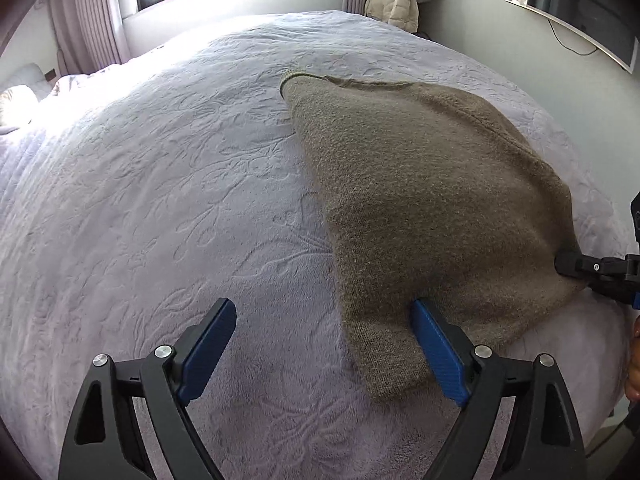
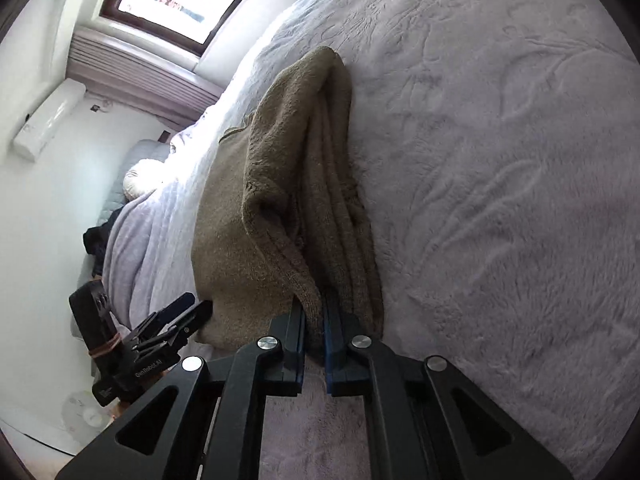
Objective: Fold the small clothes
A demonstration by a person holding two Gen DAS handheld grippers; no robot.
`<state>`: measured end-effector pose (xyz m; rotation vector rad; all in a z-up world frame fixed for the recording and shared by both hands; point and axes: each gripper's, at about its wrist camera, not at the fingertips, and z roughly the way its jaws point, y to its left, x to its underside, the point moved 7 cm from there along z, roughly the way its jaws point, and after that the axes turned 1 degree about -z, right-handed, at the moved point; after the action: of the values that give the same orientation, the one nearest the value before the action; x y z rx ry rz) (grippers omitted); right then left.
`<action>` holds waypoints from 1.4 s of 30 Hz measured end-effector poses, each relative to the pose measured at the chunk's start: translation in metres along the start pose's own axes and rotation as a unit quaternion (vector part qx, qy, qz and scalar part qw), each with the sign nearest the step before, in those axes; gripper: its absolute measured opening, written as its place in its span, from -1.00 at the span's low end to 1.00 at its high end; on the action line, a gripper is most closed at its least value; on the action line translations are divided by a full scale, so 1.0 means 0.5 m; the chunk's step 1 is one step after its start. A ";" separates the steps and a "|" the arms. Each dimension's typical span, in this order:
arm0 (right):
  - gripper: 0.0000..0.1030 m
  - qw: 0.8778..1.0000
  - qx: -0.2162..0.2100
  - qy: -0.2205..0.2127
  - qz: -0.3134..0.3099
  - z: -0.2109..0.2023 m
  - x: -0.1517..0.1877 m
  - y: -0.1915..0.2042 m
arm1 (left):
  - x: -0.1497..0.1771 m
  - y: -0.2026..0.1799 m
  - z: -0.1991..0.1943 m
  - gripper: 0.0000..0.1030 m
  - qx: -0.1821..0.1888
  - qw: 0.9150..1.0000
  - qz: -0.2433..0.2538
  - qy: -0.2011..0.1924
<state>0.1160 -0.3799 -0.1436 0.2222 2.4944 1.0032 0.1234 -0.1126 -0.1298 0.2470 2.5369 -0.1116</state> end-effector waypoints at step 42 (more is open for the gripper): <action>0.28 0.997 0.040 -0.053 -0.045 -0.108 -0.066 0.035 | -0.045 0.053 -0.007 0.91 0.057 0.997 -0.044 -0.007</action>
<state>0.1206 -0.4108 -0.0858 0.1821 2.4277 0.8348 0.1452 -0.0895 -0.1151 0.1776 2.5315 -0.2908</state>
